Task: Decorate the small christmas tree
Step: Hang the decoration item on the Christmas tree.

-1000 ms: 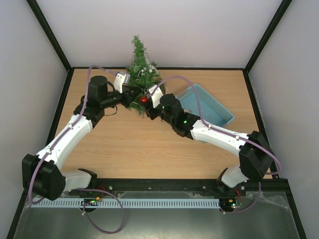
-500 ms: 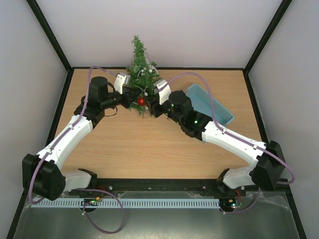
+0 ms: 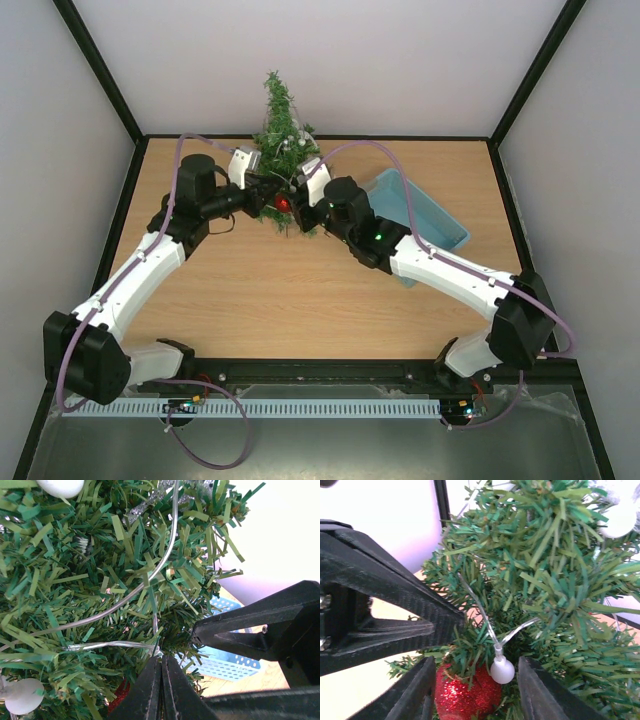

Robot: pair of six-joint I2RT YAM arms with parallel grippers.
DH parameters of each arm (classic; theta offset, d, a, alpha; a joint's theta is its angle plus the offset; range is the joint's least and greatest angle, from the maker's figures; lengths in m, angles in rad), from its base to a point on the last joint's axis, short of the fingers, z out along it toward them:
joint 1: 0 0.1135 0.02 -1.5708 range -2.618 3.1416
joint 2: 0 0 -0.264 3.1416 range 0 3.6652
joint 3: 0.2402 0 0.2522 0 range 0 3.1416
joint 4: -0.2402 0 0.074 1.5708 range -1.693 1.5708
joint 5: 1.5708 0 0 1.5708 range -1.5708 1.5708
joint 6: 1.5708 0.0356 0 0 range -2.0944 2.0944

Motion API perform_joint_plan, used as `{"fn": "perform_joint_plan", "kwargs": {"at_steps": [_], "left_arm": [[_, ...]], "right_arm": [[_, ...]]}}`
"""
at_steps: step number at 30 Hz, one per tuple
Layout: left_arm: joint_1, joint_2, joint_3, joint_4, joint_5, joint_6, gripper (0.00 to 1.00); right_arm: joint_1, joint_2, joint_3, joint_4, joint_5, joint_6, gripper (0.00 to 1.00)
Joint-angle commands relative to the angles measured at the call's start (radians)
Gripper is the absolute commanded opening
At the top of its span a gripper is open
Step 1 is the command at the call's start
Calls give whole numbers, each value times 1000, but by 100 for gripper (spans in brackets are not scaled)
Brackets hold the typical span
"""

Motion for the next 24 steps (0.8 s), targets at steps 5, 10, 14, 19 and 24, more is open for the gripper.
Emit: {"fn": "perform_joint_plan", "kwargs": {"at_steps": [5,10,14,19,24], "left_arm": [[-5,-24,4,23,10,6,2],[-6,-25,2,18,8,10,2],[-7,-28,-2,20,13,6,2],[-7,-34,1,15,4,7,2],[-7,-40,2,-8,-22,26,2]], "right_arm": [[-4,13,29,-2,92,-14,24],[-3,15,24,11,93,-11,20],[-3,22,23,17,99,-14,20],[-3,39,20,40,97,-23,20],[-3,62,32,55,73,-26,22]]}}
